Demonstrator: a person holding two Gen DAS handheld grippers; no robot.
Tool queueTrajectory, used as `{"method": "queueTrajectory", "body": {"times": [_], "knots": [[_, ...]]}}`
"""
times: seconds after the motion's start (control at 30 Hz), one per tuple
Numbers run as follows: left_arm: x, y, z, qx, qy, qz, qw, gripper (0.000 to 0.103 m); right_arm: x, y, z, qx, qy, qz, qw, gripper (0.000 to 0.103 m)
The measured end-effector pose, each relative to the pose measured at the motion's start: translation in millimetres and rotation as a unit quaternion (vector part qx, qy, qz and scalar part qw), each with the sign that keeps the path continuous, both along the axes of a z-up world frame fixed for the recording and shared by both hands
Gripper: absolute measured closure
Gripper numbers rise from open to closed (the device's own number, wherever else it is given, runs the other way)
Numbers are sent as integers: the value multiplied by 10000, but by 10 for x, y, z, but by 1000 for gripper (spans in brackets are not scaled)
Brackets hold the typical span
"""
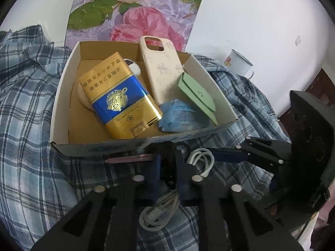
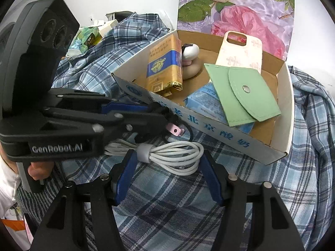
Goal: Organize soft objects
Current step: 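Grasp the black cable with the left gripper while the right gripper grasps the white cable, then lift the black cable with the left gripper while the right gripper lifts the white cable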
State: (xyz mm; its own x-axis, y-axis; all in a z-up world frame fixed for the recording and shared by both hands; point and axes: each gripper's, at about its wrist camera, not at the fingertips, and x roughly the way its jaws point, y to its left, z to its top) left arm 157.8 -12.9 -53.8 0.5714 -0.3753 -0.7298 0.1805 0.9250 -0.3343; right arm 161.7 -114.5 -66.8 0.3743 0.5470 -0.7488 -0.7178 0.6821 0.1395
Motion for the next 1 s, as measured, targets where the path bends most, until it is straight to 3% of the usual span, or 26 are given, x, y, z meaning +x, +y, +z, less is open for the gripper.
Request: {"method": "queueTrajectory", "body": {"times": [0.2, 0.6, 1.0], "knots": [[-95, 16, 125, 3, -286, -27, 9996, 90, -20, -34, 39, 119, -84, -2, 9999, 42], [-259, 228, 435, -417, -944, 154, 9945, 90, -67, -161, 212, 548, -390, -32, 9977, 42], [-413, 414, 698, -536, -1582, 456, 9849, 91, -215, -387, 556, 1178, -1319, -350, 9836, 42]]}}
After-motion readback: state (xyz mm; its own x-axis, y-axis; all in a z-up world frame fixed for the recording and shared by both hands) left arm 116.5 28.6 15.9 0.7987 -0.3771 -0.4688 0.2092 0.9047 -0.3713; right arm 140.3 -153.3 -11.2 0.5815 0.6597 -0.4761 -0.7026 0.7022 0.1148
